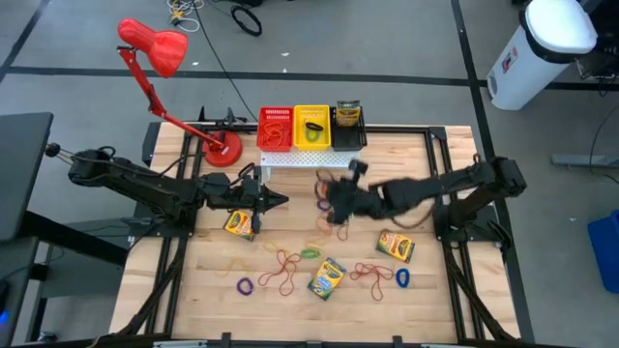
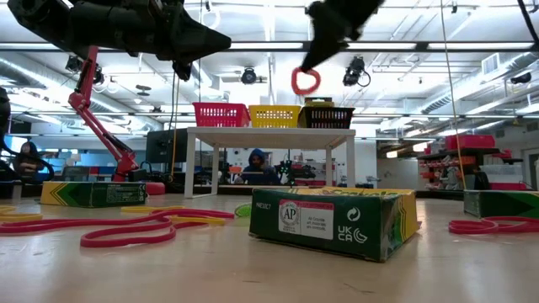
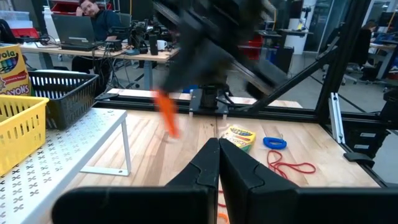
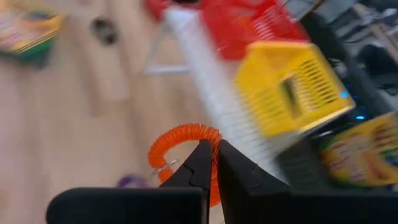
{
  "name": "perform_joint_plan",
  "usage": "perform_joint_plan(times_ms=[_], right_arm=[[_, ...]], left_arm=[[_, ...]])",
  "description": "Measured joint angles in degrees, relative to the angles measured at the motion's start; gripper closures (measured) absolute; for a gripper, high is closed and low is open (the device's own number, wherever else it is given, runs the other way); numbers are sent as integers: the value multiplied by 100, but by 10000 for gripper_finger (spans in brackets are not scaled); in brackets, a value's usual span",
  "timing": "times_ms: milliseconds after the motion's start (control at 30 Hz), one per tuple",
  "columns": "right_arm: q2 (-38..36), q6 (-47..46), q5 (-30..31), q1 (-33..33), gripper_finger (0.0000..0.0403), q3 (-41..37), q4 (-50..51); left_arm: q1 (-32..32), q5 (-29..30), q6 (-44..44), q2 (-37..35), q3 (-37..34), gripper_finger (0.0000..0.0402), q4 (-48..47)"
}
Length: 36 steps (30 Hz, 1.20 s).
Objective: Pick & Place Office Desk Supplies
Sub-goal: Put the orange spring keychain into the yellow bin on the shelf
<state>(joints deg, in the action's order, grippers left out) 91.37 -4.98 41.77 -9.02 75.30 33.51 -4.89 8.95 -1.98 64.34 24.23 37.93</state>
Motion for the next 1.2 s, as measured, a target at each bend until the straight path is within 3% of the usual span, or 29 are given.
perform_joint_plan(times_ms=[267,400,500,667,1067,1200], right_arm=[[18,1272,-223,1516,386,459,-1469],[245,1577,-902,2204,386,617,-2053],[621,1584,-1324,2581,386,898,-1802],[1157,1584,-1505,2823,386,1363,-1621],[1517,1517,-1981,3064,385,1271,-1581],[1511,1351,-2193,3084,364,1269,-1563]], left_arm=[[0,0,0,0,0,390,0],[0,0,0,-2,0,390,-2],[-1,-1,0,-2,0,390,14],[6,3,0,-7,-2,390,-2],[4,1,0,-4,-2,390,-14],[4,0,0,-4,-2,390,-2]])
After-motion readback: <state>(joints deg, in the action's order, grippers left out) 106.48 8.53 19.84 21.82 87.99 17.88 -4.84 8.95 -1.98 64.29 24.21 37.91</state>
